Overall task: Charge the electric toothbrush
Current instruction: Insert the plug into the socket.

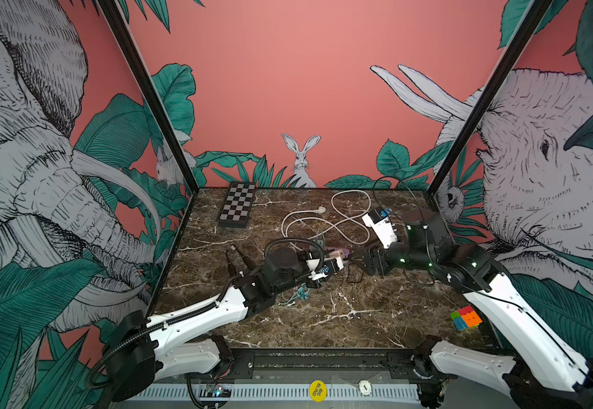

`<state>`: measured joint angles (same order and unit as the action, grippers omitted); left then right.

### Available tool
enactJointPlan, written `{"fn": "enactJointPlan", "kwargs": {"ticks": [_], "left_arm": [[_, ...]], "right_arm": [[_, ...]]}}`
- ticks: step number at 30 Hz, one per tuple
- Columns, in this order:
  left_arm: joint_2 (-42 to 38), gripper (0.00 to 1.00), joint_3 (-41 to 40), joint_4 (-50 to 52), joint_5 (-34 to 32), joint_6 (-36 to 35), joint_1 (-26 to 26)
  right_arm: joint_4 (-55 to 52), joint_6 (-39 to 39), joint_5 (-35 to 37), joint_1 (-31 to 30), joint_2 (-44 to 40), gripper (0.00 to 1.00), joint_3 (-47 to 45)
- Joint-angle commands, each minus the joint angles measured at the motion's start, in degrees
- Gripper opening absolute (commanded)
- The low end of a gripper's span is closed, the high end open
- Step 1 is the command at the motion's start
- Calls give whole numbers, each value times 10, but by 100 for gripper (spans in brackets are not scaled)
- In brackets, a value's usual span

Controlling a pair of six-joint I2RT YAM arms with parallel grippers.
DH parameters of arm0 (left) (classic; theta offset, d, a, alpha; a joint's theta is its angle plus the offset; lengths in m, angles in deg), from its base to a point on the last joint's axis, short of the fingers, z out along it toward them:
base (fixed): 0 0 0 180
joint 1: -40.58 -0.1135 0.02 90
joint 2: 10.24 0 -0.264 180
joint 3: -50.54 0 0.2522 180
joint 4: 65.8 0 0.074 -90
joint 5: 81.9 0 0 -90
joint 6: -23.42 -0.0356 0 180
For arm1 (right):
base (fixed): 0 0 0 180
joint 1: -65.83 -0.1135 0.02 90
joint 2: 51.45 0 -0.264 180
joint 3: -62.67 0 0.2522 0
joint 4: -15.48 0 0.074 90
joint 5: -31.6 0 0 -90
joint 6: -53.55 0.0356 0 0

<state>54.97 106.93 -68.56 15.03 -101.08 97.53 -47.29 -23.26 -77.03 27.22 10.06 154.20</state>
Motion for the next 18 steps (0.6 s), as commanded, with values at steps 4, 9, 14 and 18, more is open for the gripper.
{"fn": "enactJointPlan", "kwargs": {"ticks": [4,9,14,18], "left_arm": [[-21,0,-11,-15,7,-38,9],[-22,0,-15,-36,-1,-38,11],[-23,0,-24,-63,-26,-42,14],[-21,0,-29,-80,-37,-41,16]], "right_arm": [[81,-21,-84,4,23,75,-22],[88,-19,-101,5,51,72,-48],[94,-22,-85,6,51,67,-60],[125,-5,-118,6,58,61,-76]]}}
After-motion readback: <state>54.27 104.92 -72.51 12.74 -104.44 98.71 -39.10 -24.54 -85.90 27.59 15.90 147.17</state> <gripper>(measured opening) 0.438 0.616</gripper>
